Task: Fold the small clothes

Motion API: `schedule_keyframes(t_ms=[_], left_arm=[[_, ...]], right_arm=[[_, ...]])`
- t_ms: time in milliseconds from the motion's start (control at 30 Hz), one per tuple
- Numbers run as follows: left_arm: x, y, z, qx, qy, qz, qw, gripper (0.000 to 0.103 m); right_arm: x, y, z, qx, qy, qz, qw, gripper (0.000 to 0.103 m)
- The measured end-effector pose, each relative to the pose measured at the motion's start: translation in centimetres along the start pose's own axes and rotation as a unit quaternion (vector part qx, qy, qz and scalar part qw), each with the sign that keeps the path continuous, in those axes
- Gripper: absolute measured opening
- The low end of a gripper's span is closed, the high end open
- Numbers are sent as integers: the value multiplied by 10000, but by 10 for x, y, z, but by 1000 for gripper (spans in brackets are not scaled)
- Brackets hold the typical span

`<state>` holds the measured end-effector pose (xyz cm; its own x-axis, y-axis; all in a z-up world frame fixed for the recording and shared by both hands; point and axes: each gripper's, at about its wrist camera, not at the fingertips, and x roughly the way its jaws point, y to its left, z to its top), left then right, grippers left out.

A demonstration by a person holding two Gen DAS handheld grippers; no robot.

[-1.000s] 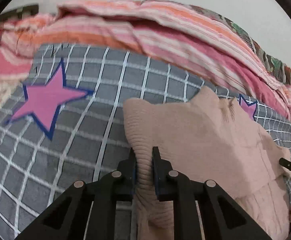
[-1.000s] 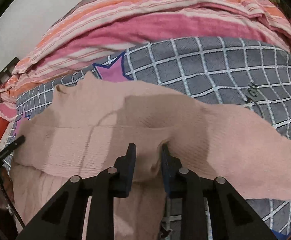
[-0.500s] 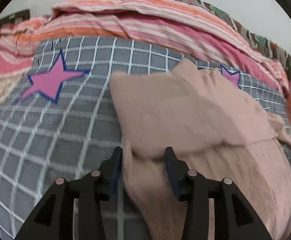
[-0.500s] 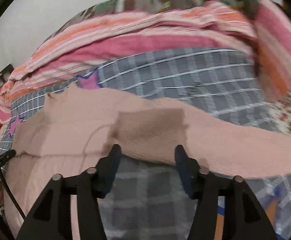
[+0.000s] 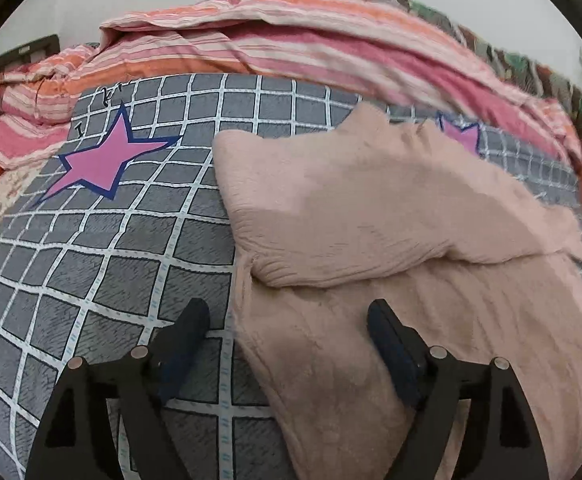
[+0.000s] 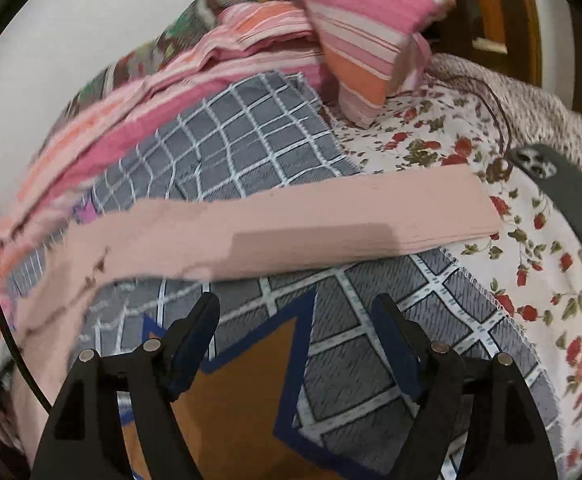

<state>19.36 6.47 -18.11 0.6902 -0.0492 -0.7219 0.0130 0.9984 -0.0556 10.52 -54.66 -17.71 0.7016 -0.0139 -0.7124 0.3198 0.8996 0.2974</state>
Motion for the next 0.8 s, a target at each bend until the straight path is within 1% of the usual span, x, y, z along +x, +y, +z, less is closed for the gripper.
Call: schedule_keyframes(t_ms=[67,200,333,433,467,500,533,567,600,633,700,800], left_arm=[[1,-2,0,55,15,60,10000,83],[2,2,1,-33,34,-61,10000,83],[3,4,1,-80,56,-129,9999,84],[4,6,1,-142,62,-214,9997,84],[4,7,1,-164,60,-238,9996,83],[4,8,2,-176,53,-252,9995,83],[4,8,1,-189,49,-260,9995,83],[3,8,2,-198,43,-271,9994,83],[3,8,2,-214,37,-290,9993,83],[3,8,2,-230,32,-303,9993,83],[2,9,2,-263,16,-338,9991,83],[1,10,1,-319,-4,-393,9987,83]], right_arm=[[4,-1,4,135,-66,5,9999,77],[21,-10,17,449,0,-36,9990,78],[30,-19,28,774,-108,-72,9969,78],[37,-25,33,903,-146,-218,9956,73],[37,-25,35,900,-155,-267,9955,64],[37,-25,37,866,-171,-372,9954,47],[38,-24,39,781,-175,-537,9953,40],[39,-23,41,699,-170,-681,9951,18],[40,-23,42,633,-157,-708,9954,9],[39,-22,44,587,-136,-627,9962,8],[34,-17,47,478,-199,-719,9961,7],[20,2,51,133,-413,-936,9947,7]])
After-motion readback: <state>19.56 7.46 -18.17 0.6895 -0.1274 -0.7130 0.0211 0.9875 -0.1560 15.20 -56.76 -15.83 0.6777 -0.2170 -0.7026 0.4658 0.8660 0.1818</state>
